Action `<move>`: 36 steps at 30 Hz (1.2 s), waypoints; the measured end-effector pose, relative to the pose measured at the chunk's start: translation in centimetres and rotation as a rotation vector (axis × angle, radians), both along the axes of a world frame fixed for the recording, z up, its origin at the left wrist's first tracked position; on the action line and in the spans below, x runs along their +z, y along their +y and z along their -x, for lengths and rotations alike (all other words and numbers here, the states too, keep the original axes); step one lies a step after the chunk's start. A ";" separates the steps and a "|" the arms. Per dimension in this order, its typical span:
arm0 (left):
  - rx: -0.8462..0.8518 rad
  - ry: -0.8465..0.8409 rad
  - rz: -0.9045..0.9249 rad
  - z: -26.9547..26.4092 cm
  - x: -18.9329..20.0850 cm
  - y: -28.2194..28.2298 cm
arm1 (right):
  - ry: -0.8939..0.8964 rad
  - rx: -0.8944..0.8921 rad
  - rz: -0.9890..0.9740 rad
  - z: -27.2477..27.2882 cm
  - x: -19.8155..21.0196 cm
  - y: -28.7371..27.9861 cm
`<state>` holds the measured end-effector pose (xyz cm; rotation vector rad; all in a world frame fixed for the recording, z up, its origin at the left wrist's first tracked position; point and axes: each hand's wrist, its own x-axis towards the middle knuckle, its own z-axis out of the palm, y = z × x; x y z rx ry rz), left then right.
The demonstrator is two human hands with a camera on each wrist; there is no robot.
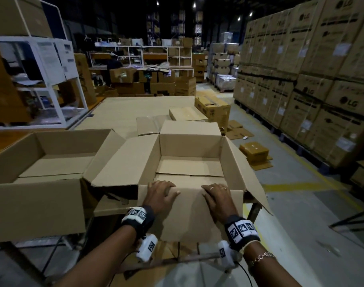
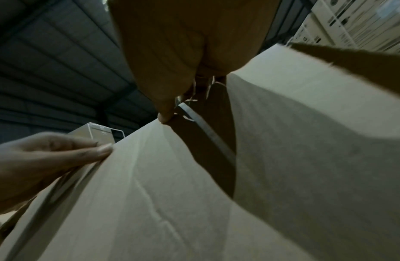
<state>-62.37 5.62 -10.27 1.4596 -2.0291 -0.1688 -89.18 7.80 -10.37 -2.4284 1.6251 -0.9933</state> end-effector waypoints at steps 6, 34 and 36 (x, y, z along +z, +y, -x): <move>-0.082 0.024 -0.010 -2.2 0.1 -0.8 | 0.036 -0.039 0.018 2.1 -0.5 -0.1; 0.042 0.067 0.139 -6.9 0.9 0.8 | -0.008 -0.196 -0.026 5.5 1.5 1.6; 0.137 0.069 0.167 -7.6 0.9 1.6 | -0.042 -0.326 -0.039 6.4 2.2 2.0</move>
